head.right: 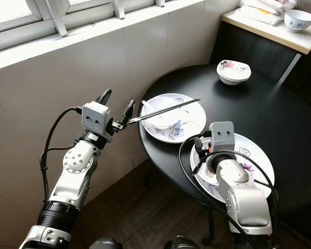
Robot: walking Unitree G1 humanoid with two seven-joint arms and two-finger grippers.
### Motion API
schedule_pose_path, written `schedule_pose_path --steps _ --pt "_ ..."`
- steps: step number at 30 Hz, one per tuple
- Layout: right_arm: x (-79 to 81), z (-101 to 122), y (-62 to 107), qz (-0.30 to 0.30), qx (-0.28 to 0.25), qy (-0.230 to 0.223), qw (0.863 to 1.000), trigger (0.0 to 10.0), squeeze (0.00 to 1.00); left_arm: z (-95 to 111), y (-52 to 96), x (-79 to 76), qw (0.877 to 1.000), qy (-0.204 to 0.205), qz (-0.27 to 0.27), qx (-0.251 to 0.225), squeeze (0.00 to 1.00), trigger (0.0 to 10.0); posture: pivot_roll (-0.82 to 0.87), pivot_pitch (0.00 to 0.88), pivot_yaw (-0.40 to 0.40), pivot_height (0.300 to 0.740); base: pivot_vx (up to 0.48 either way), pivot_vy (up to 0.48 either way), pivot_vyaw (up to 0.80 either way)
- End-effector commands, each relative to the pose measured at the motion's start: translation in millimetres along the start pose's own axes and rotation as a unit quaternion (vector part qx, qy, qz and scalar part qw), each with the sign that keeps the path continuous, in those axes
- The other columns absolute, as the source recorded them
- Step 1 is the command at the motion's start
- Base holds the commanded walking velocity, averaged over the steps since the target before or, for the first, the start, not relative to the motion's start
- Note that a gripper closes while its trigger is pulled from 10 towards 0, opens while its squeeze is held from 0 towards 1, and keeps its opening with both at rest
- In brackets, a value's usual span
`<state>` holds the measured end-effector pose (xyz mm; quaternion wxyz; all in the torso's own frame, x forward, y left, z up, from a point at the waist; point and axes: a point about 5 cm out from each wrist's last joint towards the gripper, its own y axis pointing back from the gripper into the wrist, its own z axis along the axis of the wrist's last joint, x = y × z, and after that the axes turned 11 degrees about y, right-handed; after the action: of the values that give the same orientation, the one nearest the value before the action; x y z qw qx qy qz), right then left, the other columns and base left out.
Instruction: Kitchen organization
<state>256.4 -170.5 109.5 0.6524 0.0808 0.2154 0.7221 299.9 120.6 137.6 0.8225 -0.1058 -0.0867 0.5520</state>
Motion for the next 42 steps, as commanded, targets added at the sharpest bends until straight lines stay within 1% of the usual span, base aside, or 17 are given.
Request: schedule_pose_path --steps 1,9,15,21,26,31,34,42 --pt "-3.3 1 2.2 -0.01 0.002 -0.003 1.0 10.0 0.0 -1 -1.6 -0.8 1.0 -0.004 -0.005 0.004 0.0 10.0 0.03 0.0 -0.041 0.74 0.0 0.0 0.0" --pt "-7.0 1 2.4 -0.028 0.006 0.006 1.0 10.0 0.0 -1 -2.3 -0.5 1.0 -0.004 -0.004 0.004 0.0 10.0 0.03 0.0 -0.043 0.74 0.0 0.0 0.0" --pt "-3.0 -3 1.7 -0.027 0.014 0.003 1.0 10.0 0.0 -1 -2.0 -0.1 1.0 -0.004 -0.003 0.005 0.0 10.0 0.03 0.0 -0.044 0.74 0.0 0.0 0.0" --pt "-2.6 -10 -0.3 -0.038 0.035 -0.017 0.999 10.0 0.0 -2 -2.0 -0.4 1.0 -0.004 -0.004 0.007 0.0 10.0 0.03 0.0 -0.042 0.74 0.0 0.0 0.0" --pt "-3.3 -13 -1.0 -0.04 0.041 -0.026 0.998 10.0 0.0 -3 -2.1 -0.6 1.0 -0.004 -0.005 0.007 0.0 10.0 0.03 0.0 -0.041 0.74 0.0 0.0 0.0" --pt "-5.0 -13 -1.5 -0.051 0.041 -0.024 0.998 10.0 0.0 -3 -1.9 -0.1 1.0 -0.005 -0.003 0.007 0.0 10.0 0.03 0.0 -0.041 0.74 0.0 0.0 0.0" --pt "-9.3 -10 -2.2 -0.077 0.034 0.003 0.996 10.0 0.0 -3 -1.9 0.0 1.0 -0.006 -0.003 0.007 0.0 10.0 0.03 0.0 -0.043 0.74 0.0 0.0 0.0" --pt "-6.6 -12 -3.2 -0.072 0.042 -0.008 0.997 10.0 0.0 -3 -1.8 -0.3 1.0 -0.007 -0.003 0.008 0.0 10.0 0.03 0.0 -0.043 0.74 0.0 0.0 0.0"
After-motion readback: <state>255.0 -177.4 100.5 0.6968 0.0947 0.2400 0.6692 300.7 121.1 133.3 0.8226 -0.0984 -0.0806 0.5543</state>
